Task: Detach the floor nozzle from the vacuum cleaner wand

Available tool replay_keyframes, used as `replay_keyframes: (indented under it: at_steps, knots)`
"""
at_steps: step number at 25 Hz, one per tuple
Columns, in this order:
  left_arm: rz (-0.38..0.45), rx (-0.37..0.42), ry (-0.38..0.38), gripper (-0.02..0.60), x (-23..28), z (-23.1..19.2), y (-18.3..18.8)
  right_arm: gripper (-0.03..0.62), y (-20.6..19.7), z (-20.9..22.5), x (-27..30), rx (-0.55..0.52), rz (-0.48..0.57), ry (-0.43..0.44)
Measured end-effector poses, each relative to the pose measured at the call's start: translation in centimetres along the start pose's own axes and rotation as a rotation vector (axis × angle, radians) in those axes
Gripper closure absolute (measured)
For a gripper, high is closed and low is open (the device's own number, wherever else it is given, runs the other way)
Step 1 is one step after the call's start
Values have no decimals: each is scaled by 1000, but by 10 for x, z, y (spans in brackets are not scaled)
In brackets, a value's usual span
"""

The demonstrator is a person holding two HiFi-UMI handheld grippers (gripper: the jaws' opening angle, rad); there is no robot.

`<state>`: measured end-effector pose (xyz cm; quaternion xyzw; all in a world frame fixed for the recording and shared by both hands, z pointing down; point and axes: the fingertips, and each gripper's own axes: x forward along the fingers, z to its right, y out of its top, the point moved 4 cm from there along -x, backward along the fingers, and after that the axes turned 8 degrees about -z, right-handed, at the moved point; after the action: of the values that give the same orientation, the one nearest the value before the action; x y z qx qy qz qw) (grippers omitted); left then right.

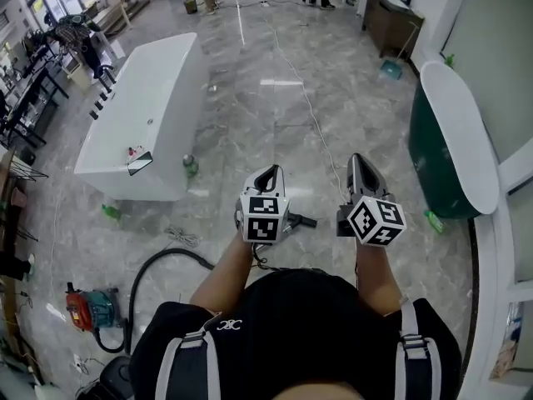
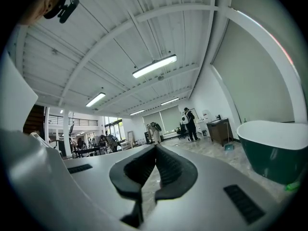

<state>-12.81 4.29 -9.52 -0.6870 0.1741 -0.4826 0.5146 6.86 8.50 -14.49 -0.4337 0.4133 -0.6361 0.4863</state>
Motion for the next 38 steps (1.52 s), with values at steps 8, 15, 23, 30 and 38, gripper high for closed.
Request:
replay_keyframes:
  at_steps: [8,15,23,30,38]
  knots:
    - [-55,-24,11,572,88,33,20,580,14,74,46,-41,-62,47]
    - [-173,-72,15,572,139,39,-2,580,-9,116,81,-5,-169,46]
    - [-387,-109,-63,571,218,32,-106,580,-90,161,128,-9,-319,26]
    - [-585,45,-125,569,309,21,-271,580,-227,201,157,42,-496,31]
    - [-862,121,-285,394,400,19,-513,580,-397,237,174,126,-635,27]
